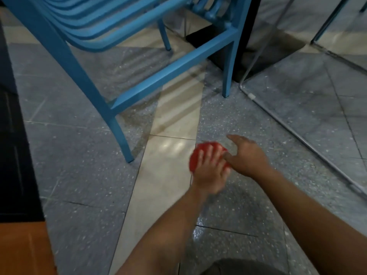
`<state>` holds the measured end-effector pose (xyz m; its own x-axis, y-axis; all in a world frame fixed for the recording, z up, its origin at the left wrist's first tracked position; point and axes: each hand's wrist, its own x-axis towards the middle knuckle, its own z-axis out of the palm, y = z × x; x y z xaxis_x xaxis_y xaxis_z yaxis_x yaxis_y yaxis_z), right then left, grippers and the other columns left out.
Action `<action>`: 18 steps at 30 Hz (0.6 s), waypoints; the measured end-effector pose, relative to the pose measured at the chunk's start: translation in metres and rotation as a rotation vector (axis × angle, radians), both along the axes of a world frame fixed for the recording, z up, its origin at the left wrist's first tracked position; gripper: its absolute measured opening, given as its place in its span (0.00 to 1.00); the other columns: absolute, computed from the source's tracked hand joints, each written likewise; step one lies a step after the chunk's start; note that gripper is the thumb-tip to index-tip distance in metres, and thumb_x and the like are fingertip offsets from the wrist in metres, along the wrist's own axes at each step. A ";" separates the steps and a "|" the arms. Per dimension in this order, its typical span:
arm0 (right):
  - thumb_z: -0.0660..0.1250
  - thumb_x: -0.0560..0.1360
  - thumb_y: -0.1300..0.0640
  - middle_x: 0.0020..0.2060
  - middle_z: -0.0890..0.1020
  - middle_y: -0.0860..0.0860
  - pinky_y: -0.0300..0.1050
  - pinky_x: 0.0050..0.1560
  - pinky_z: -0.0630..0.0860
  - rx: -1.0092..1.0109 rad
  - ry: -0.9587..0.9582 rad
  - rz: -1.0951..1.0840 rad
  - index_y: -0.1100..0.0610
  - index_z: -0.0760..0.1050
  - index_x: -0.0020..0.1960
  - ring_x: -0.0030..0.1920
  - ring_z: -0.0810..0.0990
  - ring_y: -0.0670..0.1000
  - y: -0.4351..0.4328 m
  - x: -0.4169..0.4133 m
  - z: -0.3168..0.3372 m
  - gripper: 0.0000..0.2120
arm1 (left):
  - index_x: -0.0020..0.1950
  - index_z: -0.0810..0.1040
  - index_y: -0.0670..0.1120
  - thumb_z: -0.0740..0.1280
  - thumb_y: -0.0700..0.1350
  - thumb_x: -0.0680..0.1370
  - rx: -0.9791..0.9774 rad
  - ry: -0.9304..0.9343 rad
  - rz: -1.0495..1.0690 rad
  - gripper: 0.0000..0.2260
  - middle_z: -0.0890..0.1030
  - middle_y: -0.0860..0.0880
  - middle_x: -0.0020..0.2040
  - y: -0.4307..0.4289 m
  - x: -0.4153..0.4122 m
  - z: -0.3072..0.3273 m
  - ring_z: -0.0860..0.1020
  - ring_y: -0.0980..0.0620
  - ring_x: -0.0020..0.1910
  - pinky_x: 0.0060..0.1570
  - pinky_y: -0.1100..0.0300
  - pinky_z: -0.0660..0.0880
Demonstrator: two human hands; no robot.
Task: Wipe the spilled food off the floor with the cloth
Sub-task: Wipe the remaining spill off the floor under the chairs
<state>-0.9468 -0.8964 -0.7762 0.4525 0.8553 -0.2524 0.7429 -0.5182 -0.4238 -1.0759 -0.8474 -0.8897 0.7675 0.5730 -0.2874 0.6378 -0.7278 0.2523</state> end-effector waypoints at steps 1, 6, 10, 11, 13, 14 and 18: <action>0.70 0.76 0.45 0.75 0.72 0.53 0.54 0.71 0.69 -0.005 -0.014 -0.012 0.48 0.67 0.78 0.72 0.71 0.61 0.000 0.012 0.005 0.32 | 0.88 0.55 0.56 0.52 0.58 0.88 -0.002 -0.032 -0.138 0.27 0.49 0.50 0.89 -0.028 -0.003 -0.009 0.42 0.41 0.87 0.84 0.37 0.40; 0.69 0.76 0.41 0.75 0.71 0.53 0.55 0.71 0.70 -0.036 -0.054 -0.114 0.45 0.67 0.77 0.73 0.71 0.59 -0.013 0.076 0.021 0.32 | 0.86 0.57 0.62 0.54 0.63 0.88 0.045 -0.102 -0.286 0.26 0.53 0.54 0.88 -0.072 -0.115 -0.044 0.51 0.47 0.88 0.83 0.41 0.50; 0.70 0.76 0.42 0.75 0.71 0.54 0.56 0.71 0.70 -0.092 -0.041 -0.109 0.47 0.66 0.78 0.72 0.71 0.60 -0.023 0.080 0.016 0.32 | 0.87 0.50 0.58 0.54 0.61 0.87 0.120 0.011 0.106 0.29 0.46 0.50 0.88 0.035 -0.123 -0.022 0.49 0.43 0.88 0.84 0.39 0.49; 0.69 0.77 0.42 0.75 0.71 0.53 0.56 0.71 0.70 -0.104 -0.034 -0.100 0.46 0.66 0.78 0.72 0.71 0.59 -0.022 0.072 0.014 0.32 | 0.88 0.45 0.57 0.51 0.61 0.88 0.092 0.025 0.217 0.30 0.41 0.49 0.88 0.062 -0.103 -0.015 0.43 0.43 0.87 0.84 0.39 0.44; 0.69 0.77 0.42 0.76 0.70 0.50 0.55 0.72 0.69 -0.095 0.011 -0.074 0.45 0.65 0.78 0.73 0.70 0.58 -0.020 0.049 0.009 0.32 | 0.88 0.39 0.55 0.45 0.61 0.88 0.009 0.028 0.386 0.30 0.35 0.49 0.87 0.103 -0.048 -0.007 0.34 0.43 0.86 0.84 0.39 0.36; 0.70 0.77 0.42 0.76 0.69 0.50 0.54 0.73 0.68 -0.076 0.031 -0.047 0.45 0.65 0.78 0.73 0.69 0.57 -0.017 0.040 0.007 0.32 | 0.88 0.39 0.55 0.43 0.61 0.88 -0.030 0.035 0.404 0.29 0.34 0.49 0.87 0.113 -0.017 -0.004 0.33 0.43 0.85 0.83 0.39 0.35; 0.70 0.76 0.43 0.74 0.73 0.51 0.51 0.71 0.69 0.004 -0.027 0.040 0.47 0.68 0.77 0.72 0.71 0.57 0.002 0.045 0.015 0.30 | 0.88 0.52 0.53 0.50 0.57 0.88 0.016 0.019 0.037 0.28 0.43 0.47 0.89 0.057 0.067 0.000 0.40 0.38 0.87 0.83 0.35 0.38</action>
